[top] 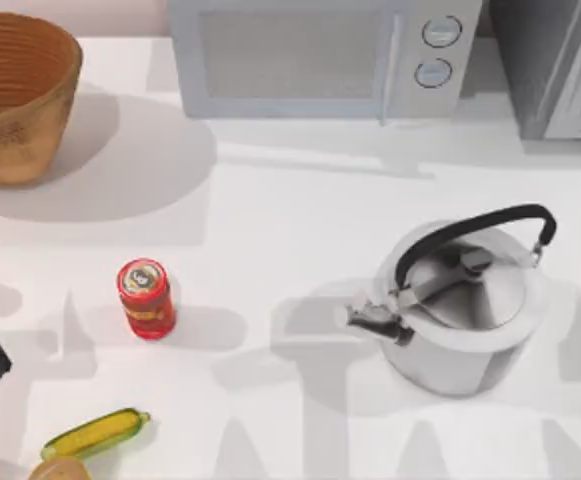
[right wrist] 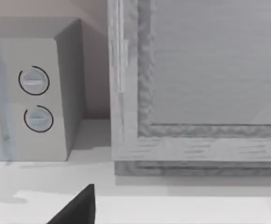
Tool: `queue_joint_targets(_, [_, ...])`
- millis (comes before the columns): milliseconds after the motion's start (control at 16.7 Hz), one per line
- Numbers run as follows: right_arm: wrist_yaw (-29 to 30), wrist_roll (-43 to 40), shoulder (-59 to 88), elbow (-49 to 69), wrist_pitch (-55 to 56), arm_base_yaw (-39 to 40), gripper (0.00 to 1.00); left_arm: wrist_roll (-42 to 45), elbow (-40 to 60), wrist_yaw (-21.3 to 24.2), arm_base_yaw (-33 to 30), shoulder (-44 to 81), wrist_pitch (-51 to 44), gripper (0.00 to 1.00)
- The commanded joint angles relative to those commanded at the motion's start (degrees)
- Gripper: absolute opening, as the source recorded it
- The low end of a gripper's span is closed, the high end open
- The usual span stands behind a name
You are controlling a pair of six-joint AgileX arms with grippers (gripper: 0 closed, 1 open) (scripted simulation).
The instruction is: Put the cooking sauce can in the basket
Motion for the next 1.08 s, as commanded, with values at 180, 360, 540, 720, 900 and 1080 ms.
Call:
queue_joint_targets(180, [0.0,0.0,0.0,0.0,0.0,0.0,1.0,0.4,0.1,0.1,0.2,0.5,-0.4,1.0])
queue_joint_targets(360, [0.0,0.0,0.0,0.0,0.0,0.0,1.0,4.1,1.5,1.2,1.6,5.0,-2.9,1.0])
queue_joint_targets(540, [0.0,0.0,0.0,0.0,0.0,0.0,1.0,11.2,5.5,4.6,3.2,12.6,-6.1,1.0])
queue_joint_targets(720, [0.0,0.0,0.0,0.0,0.0,0.0,1.0,20.6,11.1,10.1,4.6,22.6,-9.7,1.0])
queue_joint_targets(900, [0.0,0.0,0.0,0.0,0.0,0.0,1.0,31.6,17.6,17.1,5.9,34.5,-13.7,1.0])
queue_joint_targets(1080, [0.0,0.0,0.0,0.0,0.0,0.0,1.0,43.7,24.5,25.0,7.0,47.8,-18.0,1.0])
